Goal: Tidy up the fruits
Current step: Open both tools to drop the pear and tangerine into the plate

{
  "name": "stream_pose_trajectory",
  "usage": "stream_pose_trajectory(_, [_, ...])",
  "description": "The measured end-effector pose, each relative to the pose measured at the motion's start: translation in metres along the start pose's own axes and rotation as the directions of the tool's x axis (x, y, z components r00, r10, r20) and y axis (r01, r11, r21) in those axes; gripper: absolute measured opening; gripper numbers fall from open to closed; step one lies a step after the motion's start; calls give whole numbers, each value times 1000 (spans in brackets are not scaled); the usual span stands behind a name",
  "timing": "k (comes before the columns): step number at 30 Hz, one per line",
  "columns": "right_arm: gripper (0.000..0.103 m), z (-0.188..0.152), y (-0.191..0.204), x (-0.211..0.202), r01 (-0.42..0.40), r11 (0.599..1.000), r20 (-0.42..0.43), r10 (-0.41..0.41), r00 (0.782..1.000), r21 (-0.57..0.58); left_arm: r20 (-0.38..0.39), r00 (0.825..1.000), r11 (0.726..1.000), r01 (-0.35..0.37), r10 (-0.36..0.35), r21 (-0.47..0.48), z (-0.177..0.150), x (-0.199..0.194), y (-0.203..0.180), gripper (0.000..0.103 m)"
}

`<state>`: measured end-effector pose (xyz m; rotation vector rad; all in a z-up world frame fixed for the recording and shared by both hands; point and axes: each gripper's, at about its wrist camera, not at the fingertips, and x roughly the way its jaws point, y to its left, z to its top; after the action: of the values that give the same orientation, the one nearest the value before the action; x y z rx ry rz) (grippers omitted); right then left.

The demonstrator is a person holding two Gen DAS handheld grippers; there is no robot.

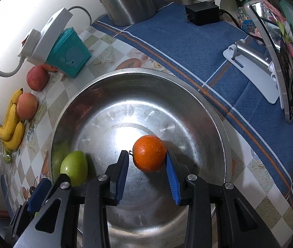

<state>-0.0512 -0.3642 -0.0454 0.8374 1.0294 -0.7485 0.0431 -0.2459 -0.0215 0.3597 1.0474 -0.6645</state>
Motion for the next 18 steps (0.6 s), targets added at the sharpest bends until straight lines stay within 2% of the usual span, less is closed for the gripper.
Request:
stream_pose_trajectory(3, [55,2,3,-5,8,1000,18,-8,1000,-11,-1,1000,1000,-5,5,-9,1,-3,3,47])
stream_pose_trajectory(6, [55,3,5,-11,6,1000,30,-5,1000,-25,-4,1000,999,-18,18,-30,0,-9,10,55])
stream_pose_trajectory(7, [58,3,5,-13,8,1000,35,-7,999,-29,-4,1000,999,-19,19,-40,0,-11,13,59])
stream_pose_trajectory(9, [64,4,7,-18,11,999,47,-9,999,-36,-4,1000,997,-24,24,-68,0,-17,21,61])
stream_pose_trajectory(14, [65,2,11,-25,11,998,53,-8,999,-64,-16,996,986,-91,90,-139,0,-28,45,72])
stream_pose_trajectory(18, [65,-2,20,-28,3,995,38,1,999,-102,-46,987,965,-162,156,-205,-6,-35,71,73])
